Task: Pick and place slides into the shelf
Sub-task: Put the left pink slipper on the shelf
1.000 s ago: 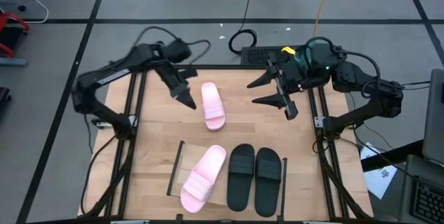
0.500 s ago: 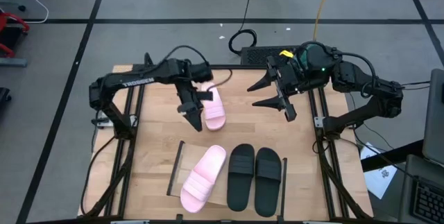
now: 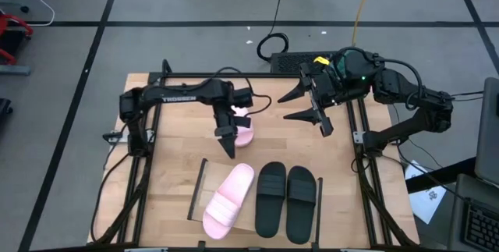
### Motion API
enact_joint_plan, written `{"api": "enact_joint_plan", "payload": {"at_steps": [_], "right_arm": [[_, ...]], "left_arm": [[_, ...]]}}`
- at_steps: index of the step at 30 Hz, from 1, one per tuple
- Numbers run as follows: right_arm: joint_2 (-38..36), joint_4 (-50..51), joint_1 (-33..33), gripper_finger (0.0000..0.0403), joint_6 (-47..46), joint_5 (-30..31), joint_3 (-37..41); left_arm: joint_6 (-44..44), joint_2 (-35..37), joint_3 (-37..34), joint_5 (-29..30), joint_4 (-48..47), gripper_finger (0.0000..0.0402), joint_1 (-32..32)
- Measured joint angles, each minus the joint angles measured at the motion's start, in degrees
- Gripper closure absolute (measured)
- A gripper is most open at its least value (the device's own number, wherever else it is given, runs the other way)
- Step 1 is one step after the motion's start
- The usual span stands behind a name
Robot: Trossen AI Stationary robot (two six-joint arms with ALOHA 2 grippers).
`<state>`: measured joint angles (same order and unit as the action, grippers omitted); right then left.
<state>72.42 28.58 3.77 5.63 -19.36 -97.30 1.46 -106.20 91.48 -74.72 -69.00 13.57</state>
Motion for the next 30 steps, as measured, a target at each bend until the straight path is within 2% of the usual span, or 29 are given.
{"api": "enact_joint_plan", "payload": {"at_steps": [7, 16, 23, 30], "right_arm": [[0.0, 0.0, 0.0, 0.0206, 0.0, 0.0, 0.0], [0.0, 0.2, 0.0, 0.0206, 1.1, 0.0, 0.0], [0.0, 0.2, 0.0, 0.0206, 1.1, 0.0, 0.0], [0.0, 0.2, 0.0, 0.0206, 1.1, 0.0, 0.0]], "left_arm": [[2.8, -3.3, 0.0, 0.0, 0.5, 0.029, 0.7], [-3.7, -4.5, 0.0, 0.2, 9.7, 0.0234, 0.7], [-3.7, -5.2, 0.0, 0.2, 9.3, 0.0202, -1.3], [-3.4, -5.3, 0.0, 2.2, 9.4, 0.0194, -1.9]]}}
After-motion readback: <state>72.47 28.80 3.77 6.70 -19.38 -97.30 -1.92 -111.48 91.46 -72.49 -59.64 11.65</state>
